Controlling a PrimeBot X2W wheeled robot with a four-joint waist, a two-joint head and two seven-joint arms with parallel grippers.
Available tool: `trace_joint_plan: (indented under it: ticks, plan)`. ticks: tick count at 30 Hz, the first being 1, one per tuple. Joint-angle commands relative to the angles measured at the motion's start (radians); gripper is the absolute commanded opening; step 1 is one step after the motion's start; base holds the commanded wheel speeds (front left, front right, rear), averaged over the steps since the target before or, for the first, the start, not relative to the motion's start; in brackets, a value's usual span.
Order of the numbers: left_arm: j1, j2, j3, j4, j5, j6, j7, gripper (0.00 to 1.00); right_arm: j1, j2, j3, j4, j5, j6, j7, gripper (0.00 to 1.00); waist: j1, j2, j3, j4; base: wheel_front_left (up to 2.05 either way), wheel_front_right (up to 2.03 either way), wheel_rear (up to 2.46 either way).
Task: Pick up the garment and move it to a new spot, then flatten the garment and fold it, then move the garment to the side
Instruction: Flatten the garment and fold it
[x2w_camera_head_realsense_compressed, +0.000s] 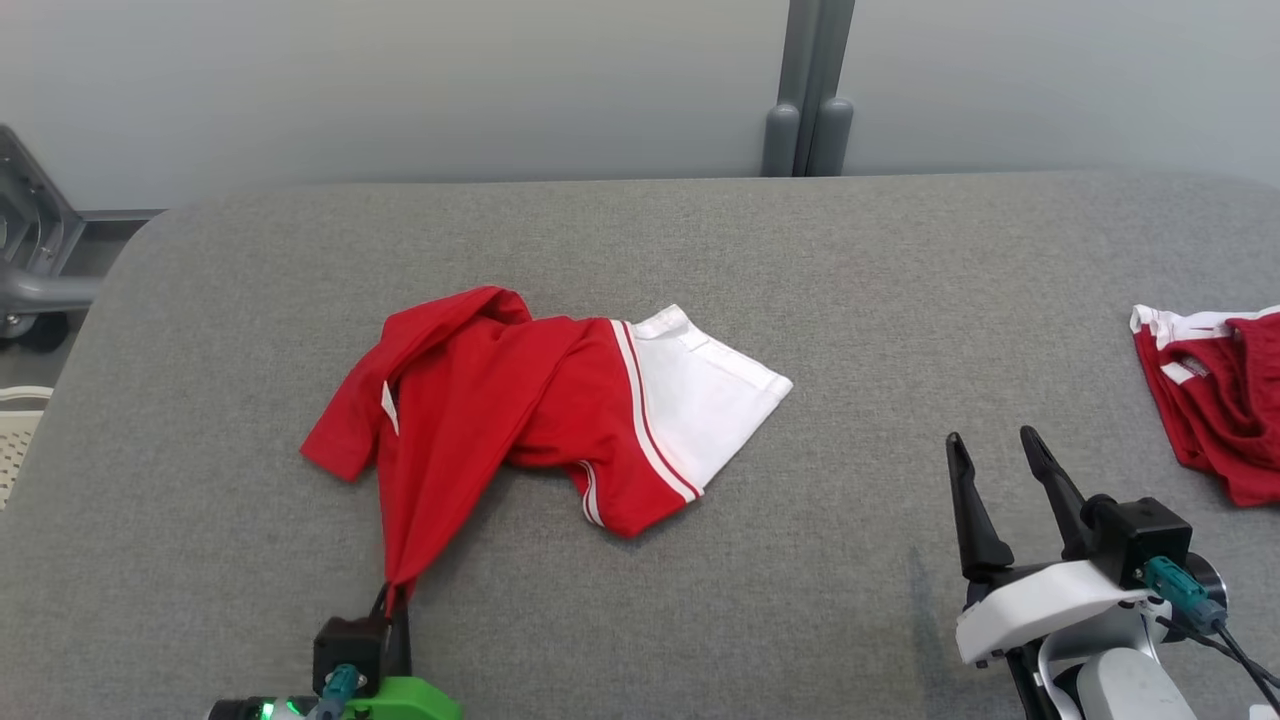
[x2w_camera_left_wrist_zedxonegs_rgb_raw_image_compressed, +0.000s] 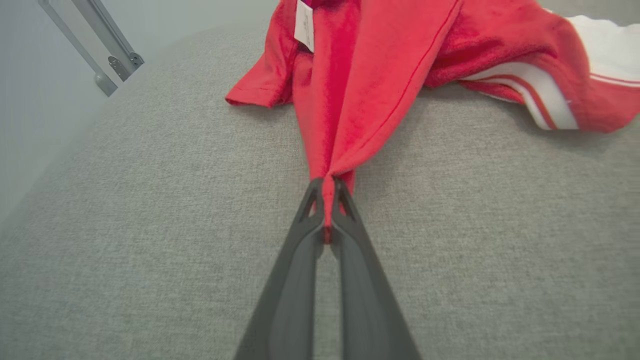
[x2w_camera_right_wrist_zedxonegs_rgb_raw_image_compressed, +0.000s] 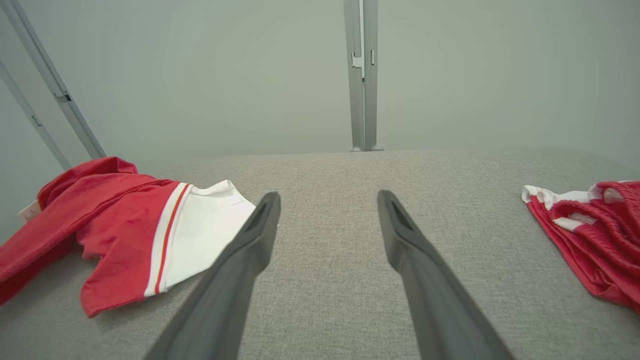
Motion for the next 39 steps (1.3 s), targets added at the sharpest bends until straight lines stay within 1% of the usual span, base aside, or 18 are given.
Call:
trace_joint_plan:
  ticks: [1, 5, 11, 17, 21, 25, 26, 33, 39]
  plan:
    - [0.000, -0.009, -0.003, -0.001, 0.011, -0.008, -0.008, 1.00, 0.001, -0.003, 0.000, 0.007, -0.006, 0.000, 0.000, 1.00, 0.0000, -0.0001, -0.005, 0.006, 0.00, 0.00, 0.00]
    - [-0.004, -0.034, -0.006, -0.020, 0.022, -0.028, -0.007, 1.00, -0.004, -0.003, 0.002, 0.023, -0.005, 0.000, 0.001, 1.00, 0.0000, -0.0001, -0.013, 0.017, 0.00, 0.00, 0.00]
    - [0.017, -0.055, 0.007, -0.060, 0.041, -0.052, -0.007, 1.00, -0.028, -0.003, -0.001, 0.061, 0.000, 0.000, 0.009, 1.00, 0.0000, -0.0001, -0.017, 0.042, 0.00, 0.00, 0.00]
    - [0.021, -0.076, 0.036, -0.161, 0.053, -0.076, -0.006, 1.00, -0.098, -0.003, -0.018, 0.128, -0.024, 0.000, 0.063, 1.00, 0.0000, -0.0001, -0.005, 0.088, 0.00, 0.00, 0.00]
    - [0.018, -0.095, 0.043, -0.229, 0.075, -0.081, -0.006, 1.00, -0.181, -0.005, -0.012, 0.213, -0.043, 0.000, 0.121, 1.00, 0.0000, -0.0001, 0.011, 0.128, 0.00, 0.00, 0.00]
    - [0.003, -0.107, 0.047, -0.281, 0.100, -0.088, -0.006, 1.00, -0.268, -0.025, -0.008, 0.324, -0.026, 0.000, 0.165, 1.00, 0.0000, -0.0001, 0.035, 0.179, 0.00, 0.00, 0.00]
    - [0.003, -0.107, 0.047, -0.281, 0.100, -0.088, -0.006, 1.00, -0.268, -0.025, -0.008, 0.324, -0.026, 0.000, 0.165, 1.00, 0.0000, -0.0001, 0.035, 0.179, 0.00, 0.00, 0.00]
    - [-0.021, -0.127, 0.072, -0.349, 0.136, -0.084, -0.006, 1.00, -0.405, -0.064, -0.016, 0.527, -0.002, 0.000, 0.190, 1.00, 0.0000, -0.0001, 0.089, 0.265, 0.00, 0.00, 0.00]
    - [-0.025, -0.138, 0.100, -0.375, 0.155, -0.088, -0.006, 1.00, -0.493, -0.081, -0.034, 0.686, 0.013, 0.000, 0.193, 1.00, 0.0000, -0.0001, 0.124, 0.309, 0.00, 0.00, 0.00]
